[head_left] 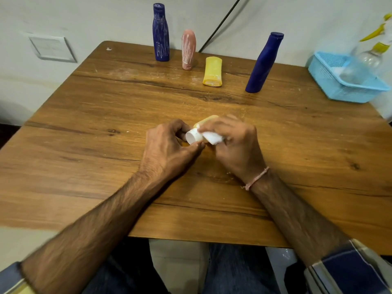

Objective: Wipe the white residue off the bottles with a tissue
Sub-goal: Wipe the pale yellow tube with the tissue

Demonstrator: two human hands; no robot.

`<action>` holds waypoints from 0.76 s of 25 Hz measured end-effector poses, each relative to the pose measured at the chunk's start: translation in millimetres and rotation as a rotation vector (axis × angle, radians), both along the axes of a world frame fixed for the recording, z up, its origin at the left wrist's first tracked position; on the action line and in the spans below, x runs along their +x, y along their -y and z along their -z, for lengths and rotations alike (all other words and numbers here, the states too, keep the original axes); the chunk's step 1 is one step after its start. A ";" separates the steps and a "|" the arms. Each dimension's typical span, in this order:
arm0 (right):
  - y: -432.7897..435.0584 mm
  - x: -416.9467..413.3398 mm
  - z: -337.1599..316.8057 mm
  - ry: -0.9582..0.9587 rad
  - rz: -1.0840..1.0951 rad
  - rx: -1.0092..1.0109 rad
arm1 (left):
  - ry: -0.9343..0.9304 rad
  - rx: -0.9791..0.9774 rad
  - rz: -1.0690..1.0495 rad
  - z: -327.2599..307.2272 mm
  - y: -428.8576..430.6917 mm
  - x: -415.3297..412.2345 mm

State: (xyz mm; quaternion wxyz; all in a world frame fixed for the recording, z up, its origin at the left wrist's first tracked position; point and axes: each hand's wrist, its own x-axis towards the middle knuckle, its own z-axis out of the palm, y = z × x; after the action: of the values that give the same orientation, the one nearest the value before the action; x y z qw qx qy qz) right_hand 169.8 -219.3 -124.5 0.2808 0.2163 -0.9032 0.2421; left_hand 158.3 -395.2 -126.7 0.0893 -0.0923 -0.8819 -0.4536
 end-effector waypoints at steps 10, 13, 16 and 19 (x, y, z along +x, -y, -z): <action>5.4 -2.1 1.3 -0.009 0.123 -0.061 | 0.032 0.008 -0.021 0.4 1.8 -0.2; -1.5 14.2 0.4 -0.081 0.052 -0.091 | 0.041 0.050 -0.035 2.2 0.8 -0.8; -18.5 -0.8 -6.4 -0.028 0.228 -0.365 | 0.169 0.203 -0.049 7.5 2.9 -7.1; -38.8 -26.2 -10.3 0.135 0.302 -0.822 | 0.495 0.859 0.037 -5.5 1.2 -19.9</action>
State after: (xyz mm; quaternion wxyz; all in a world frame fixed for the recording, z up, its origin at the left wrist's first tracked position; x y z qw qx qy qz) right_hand 143.6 -180.5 -114.2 0.3162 -0.0643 -0.7696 0.5510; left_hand 138.4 -396.3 -121.1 -0.1010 0.0476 -0.6083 -0.7858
